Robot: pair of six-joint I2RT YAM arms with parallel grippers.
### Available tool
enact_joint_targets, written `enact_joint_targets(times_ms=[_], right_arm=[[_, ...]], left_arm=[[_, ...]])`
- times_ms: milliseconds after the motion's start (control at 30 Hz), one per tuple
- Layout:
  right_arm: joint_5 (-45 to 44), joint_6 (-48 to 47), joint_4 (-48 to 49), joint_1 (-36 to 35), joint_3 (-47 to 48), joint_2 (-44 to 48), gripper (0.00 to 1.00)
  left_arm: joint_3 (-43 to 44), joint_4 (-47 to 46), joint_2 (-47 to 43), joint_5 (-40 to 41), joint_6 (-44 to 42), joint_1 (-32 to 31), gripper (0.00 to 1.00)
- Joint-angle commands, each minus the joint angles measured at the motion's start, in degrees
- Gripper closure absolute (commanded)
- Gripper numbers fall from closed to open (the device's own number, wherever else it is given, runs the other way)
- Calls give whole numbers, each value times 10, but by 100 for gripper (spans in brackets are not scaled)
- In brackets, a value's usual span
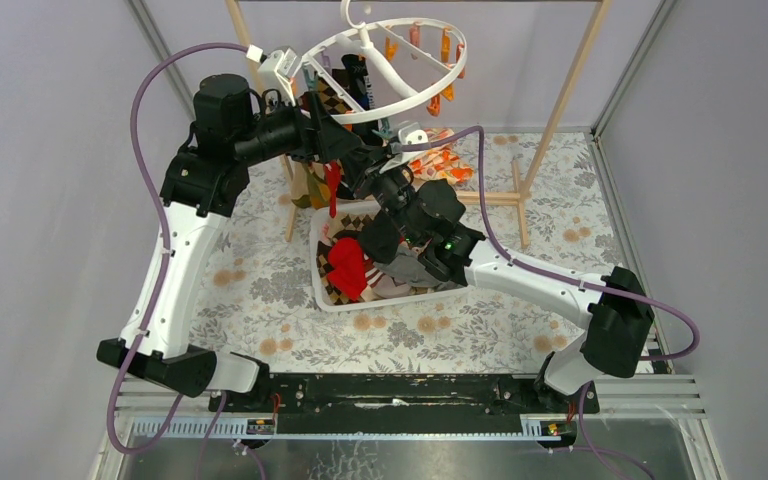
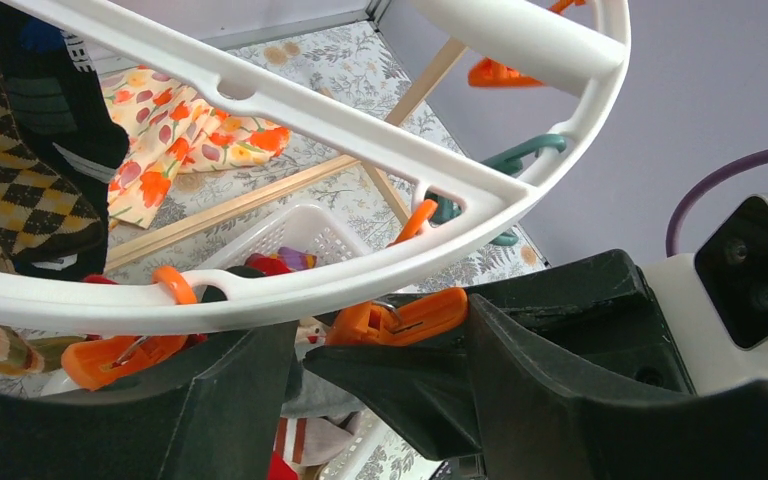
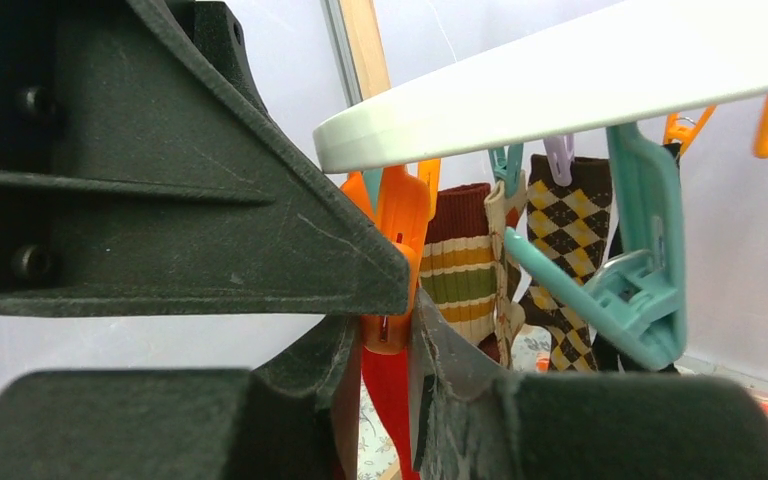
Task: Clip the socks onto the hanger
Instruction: Open the clamp at the hanger.
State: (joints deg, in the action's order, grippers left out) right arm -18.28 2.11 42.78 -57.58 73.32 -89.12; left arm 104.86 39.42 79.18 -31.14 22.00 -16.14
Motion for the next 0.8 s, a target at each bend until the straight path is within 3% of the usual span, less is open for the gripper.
enact_joint_targets(times_ms=[0,333,533,767], right_arm=[[96,20,3,-20,7,11,100],[132,48,0,-19,0,20,100],[134,63,6,-19,-8,24,99],[115,90,23,-19,-19,31,79]], left_arm=[[-4,-121,11,16,1,-4,33],[-52,-182,-8,6,29,-4,41],[-52,-179,-10,25,20,-4,52],[-60,-169,-11,53,13,-4,71]])
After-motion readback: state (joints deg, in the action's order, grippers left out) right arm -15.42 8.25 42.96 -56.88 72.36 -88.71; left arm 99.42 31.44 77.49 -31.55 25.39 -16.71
